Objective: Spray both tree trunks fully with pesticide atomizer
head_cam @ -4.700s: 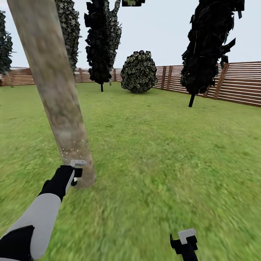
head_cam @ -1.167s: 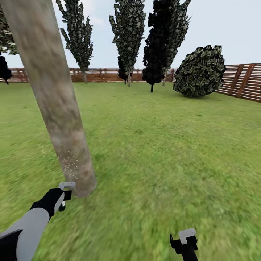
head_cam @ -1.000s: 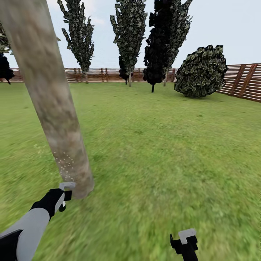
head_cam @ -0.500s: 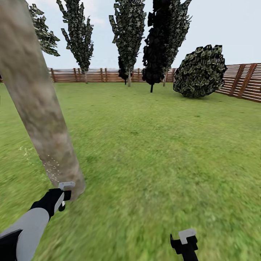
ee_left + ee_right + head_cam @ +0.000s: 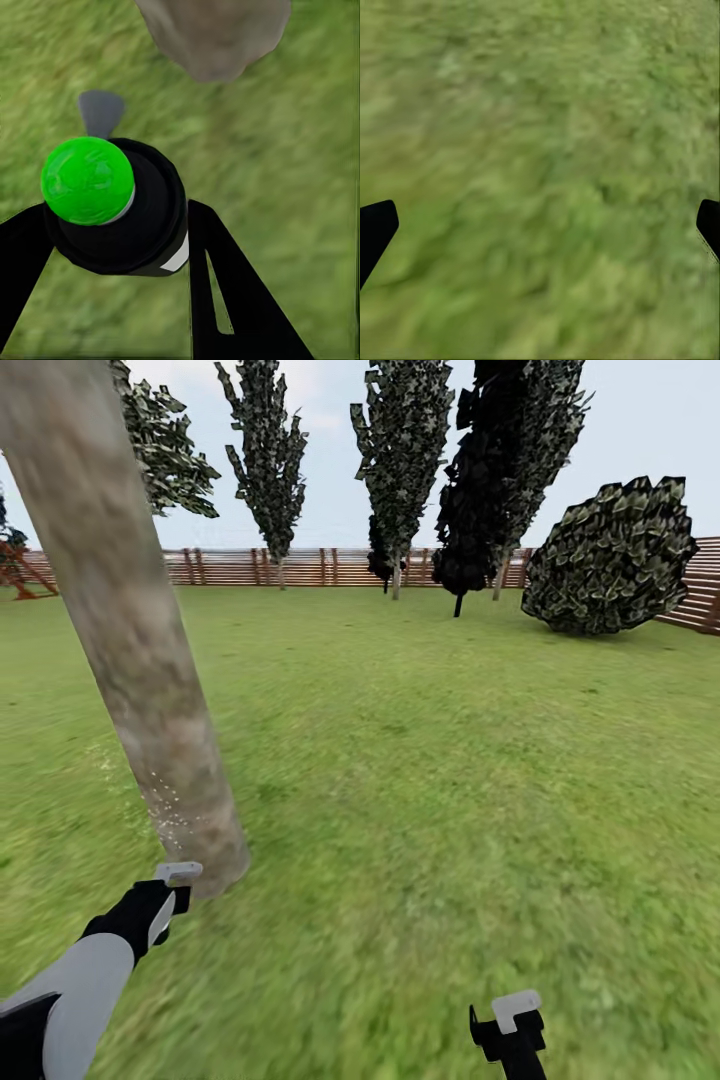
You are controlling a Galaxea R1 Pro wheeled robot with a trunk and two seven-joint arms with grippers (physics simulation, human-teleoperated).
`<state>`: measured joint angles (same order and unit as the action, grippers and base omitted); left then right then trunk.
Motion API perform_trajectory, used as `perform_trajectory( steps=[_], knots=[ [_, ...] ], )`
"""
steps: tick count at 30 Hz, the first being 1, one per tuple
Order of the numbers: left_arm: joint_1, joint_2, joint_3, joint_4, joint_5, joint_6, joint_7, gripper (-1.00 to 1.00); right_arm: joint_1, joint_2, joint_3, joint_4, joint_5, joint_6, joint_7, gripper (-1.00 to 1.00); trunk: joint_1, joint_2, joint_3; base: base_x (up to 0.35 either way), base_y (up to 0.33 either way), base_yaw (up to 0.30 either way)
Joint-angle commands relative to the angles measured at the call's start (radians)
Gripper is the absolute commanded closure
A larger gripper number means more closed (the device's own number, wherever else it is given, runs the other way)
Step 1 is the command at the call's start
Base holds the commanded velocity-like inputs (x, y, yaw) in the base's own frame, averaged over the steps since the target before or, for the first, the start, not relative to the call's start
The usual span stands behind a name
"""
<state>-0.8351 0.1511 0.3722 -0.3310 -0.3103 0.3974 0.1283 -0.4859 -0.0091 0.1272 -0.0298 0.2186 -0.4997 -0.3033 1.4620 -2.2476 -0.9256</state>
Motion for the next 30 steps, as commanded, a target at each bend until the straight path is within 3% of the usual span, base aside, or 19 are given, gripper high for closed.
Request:
perform_trajectory(
  steps=[1,7,11,30],
  knots=[
    [-0.001,-0.001,0.006,-0.002,-0.009,0.004,-0.001,1.00,0.000,0.000,0.008,0.001,0.005,0.001,-0.010,-1.00,0.000,0.000,-0.001,0.149,-0.254,0.080],
    [-0.001,0.004,0.007,-0.002,-0.010,0.004,-0.001,1.00,0.000,0.000,0.008,0.001,0.005,0.001,-0.010,-1.00,0.000,0.000,-0.001,0.191,-0.235,0.011],
    [-0.001,0.004,0.028,-0.002,-0.010,0.004,-0.001,1.00,0.000,0.000,0.008,0.001,0.006,0.001,-0.010,-1.00,0.000,0.000,-0.001,0.202,-0.230,0.049],
    [-0.001,0.001,0.034,-0.006,-0.010,0.004,-0.001,1.00,0.000,0.000,0.009,0.001,0.007,0.001,-0.010,-1.00,0.000,0.000,-0.001,0.136,-0.243,0.258]
  ],
)
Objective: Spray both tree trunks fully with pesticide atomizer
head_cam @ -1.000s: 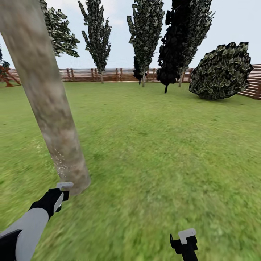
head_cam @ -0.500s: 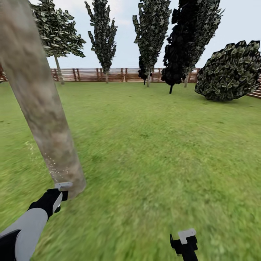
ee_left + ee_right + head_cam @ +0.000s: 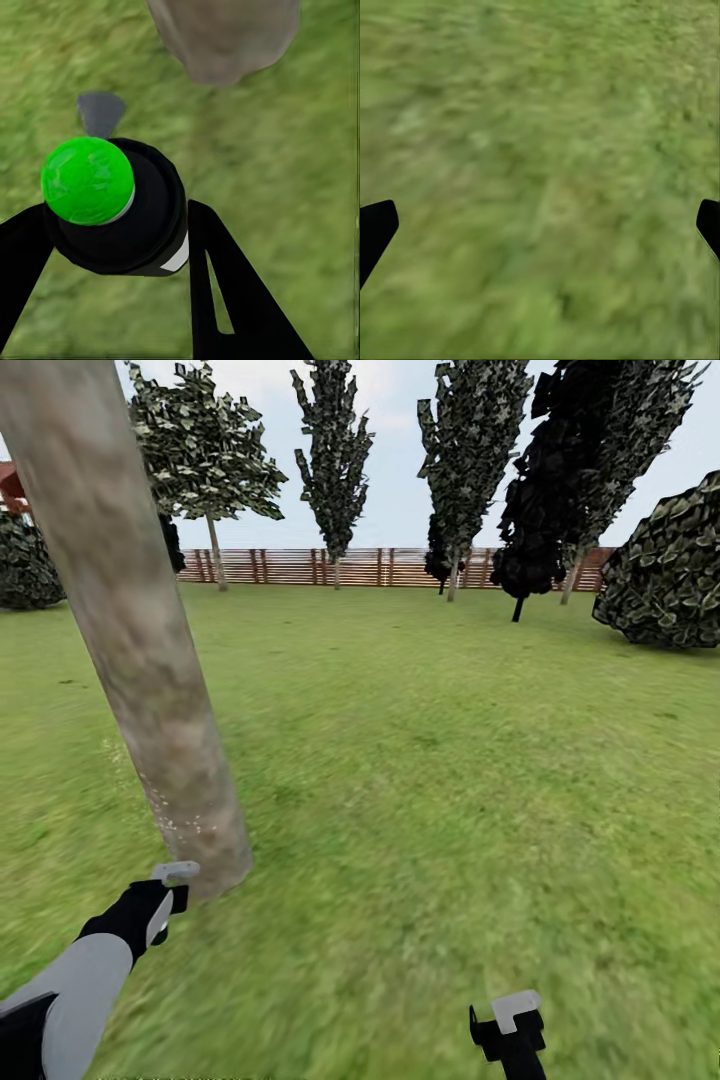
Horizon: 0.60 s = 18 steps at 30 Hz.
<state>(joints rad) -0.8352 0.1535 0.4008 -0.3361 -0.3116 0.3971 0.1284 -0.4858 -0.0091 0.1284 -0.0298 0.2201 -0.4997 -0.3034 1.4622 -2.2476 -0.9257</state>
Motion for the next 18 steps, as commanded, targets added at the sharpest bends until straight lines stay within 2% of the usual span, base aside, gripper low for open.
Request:
perform_trajectory(
  steps=[1,10,15,18],
  knots=[
    [-0.001,-0.001,0.006,-0.001,-0.009,0.004,-0.001,1.00,0.000,0.000,0.008,0.001,0.005,0.001,-0.010,-1.00,0.000,0.000,-0.001,0.002,-0.272,0.064],
    [-0.001,-0.008,0.007,0.000,-0.007,0.003,-0.001,1.00,0.000,0.000,0.008,0.001,0.005,0.001,-0.008,-1.00,0.000,0.000,-0.001,0.031,-0.273,0.015],
    [-0.001,-0.004,0.008,0.000,-0.008,0.003,-0.001,1.00,0.000,0.000,0.008,0.001,0.005,0.001,-0.008,-1.00,0.000,0.000,-0.001,0.183,-0.239,0.241],
    [-0.001,-0.003,0.025,0.001,-0.008,0.003,-0.002,1.00,0.000,0.000,0.008,0.001,0.005,0.001,-0.008,-1.00,0.000,0.000,-0.001,0.228,-0.205,0.275]
  ],
)
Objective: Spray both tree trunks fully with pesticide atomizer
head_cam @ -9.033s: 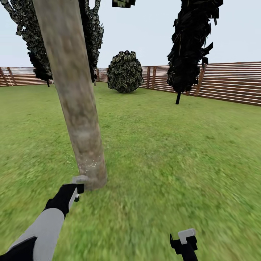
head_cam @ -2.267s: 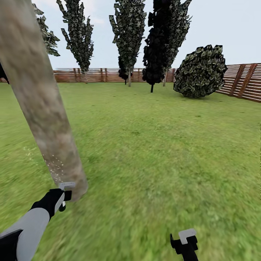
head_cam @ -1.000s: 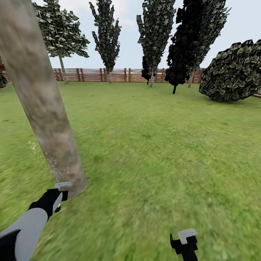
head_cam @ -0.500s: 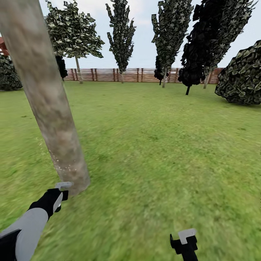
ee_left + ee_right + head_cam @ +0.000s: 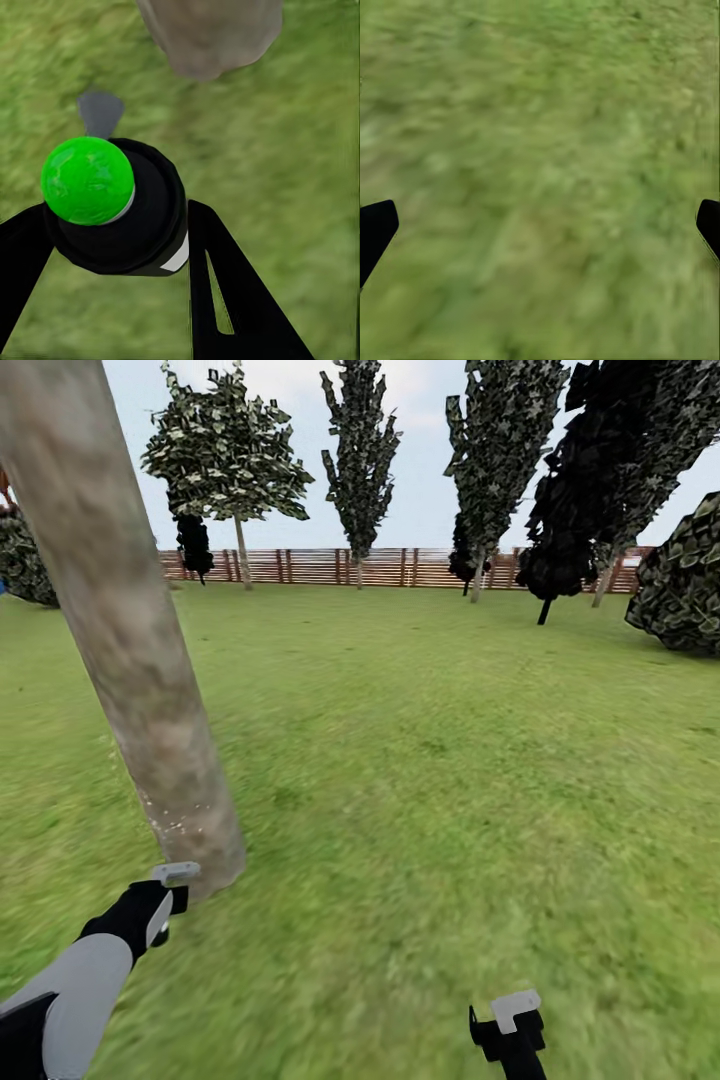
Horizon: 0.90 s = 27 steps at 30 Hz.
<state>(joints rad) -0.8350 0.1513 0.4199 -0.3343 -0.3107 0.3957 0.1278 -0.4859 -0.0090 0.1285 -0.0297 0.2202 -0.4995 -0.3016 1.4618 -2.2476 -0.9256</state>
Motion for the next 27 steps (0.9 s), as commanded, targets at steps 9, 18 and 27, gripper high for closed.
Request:
perform_trajectory(
  steps=[9,18,27],
  knots=[
    [-0.001,-0.007,0.017,0.005,-0.008,-0.030,-0.001,1.00,0.000,-0.001,0.007,0.001,0.005,0.001,-0.011,-1.00,0.000,0.000,-0.001,0.230,-0.177,0.277],
    [-0.081,-0.136,0.005,-0.110,-0.013,0.063,-0.024,1.00,0.000,-0.002,0.007,0.001,0.005,0.001,-0.011,-1.00,0.000,0.000,-0.001,0.018,-0.014,0.238],
    [-0.108,-0.055,-0.114,-0.158,-0.026,0.124,-0.178,1.00,0.000,-0.005,0.007,0.001,0.005,0.001,-0.011,-1.00,0.000,0.000,-0.001,0.000,0.000,0.003]
  ],
)
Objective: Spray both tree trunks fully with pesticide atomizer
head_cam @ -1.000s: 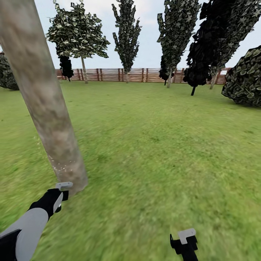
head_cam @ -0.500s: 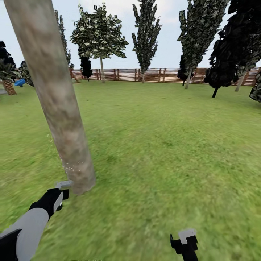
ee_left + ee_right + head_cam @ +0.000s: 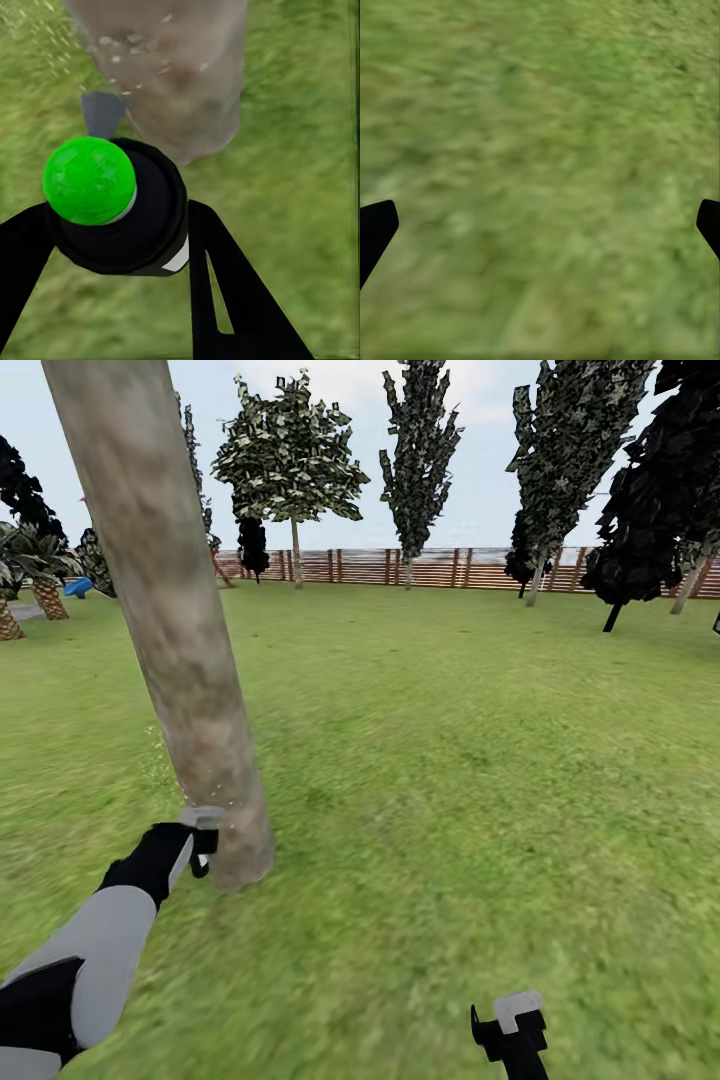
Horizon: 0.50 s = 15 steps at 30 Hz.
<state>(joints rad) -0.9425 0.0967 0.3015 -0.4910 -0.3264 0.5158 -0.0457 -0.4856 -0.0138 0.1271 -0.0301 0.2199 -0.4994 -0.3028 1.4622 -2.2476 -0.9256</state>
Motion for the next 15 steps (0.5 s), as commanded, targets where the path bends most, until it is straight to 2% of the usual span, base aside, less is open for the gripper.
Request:
perform_trajectory(
  steps=[1,2,4,6,7,8,10,12,15],
  knots=[
    [-0.005,-0.009,-0.012,-0.008,-0.009,0.024,-0.008,1.00,-0.001,0.000,0.008,0.001,0.006,0.001,-0.010,-1.00,0.000,0.000,-0.001,0.000,0.000,0.000],
    [-0.015,-0.014,-0.022,-0.026,-0.008,0.047,-0.010,1.00,-0.001,0.000,0.008,0.001,0.006,0.001,-0.010,-1.00,0.000,0.000,-0.001,0.000,0.000,0.000],
    [-0.025,-0.006,-0.028,-0.043,-0.008,0.064,-0.012,1.00,-0.001,0.000,0.008,0.001,0.006,0.001,-0.010,-1.00,0.000,0.000,-0.001,0.000,0.000,0.000],
    [-0.028,0.022,-0.029,-0.053,-0.008,0.069,-0.014,1.00,-0.001,0.000,0.008,0.001,0.006,0.001,-0.010,-1.00,0.000,0.000,-0.001,0.000,0.000,0.000],
    [-0.030,0.069,-0.028,-0.058,-0.006,0.074,-0.027,1.00,-0.001,0.000,0.008,0.001,0.006,0.001,-0.010,-1.00,0.000,0.000,-0.001,0.000,0.000,0.000],
    [-0.030,0.092,-0.028,-0.059,-0.006,0.076,-0.053,1.00,-0.001,0.000,0.008,0.001,0.006,0.001,-0.010,-1.00,0.000,0.000,-0.001,0.000,0.000,0.000],
    [-0.029,0.110,-0.030,-0.060,-0.008,0.077,-0.106,1.00,-0.001,0.000,0.008,0.001,0.006,0.001,-0.010,-1.00,0.000,0.000,-0.001,0.000,0.000,0.000],
    [-0.030,0.103,-0.034,-0.062,-0.010,0.078,-0.144,1.00,-0.001,0.000,0.008,0.001,0.006,0.001,-0.010,-1.00,0.000,0.000,-0.001,0.000,0.000,0.000],
    [-0.045,0.064,-0.049,-0.064,-0.010,0.097,-0.161,1.00,-0.001,0.000,0.008,0.001,0.006,0.001,-0.010,-1.00,0.000,0.000,-0.001,0.000,0.000,0.000]
  ],
)
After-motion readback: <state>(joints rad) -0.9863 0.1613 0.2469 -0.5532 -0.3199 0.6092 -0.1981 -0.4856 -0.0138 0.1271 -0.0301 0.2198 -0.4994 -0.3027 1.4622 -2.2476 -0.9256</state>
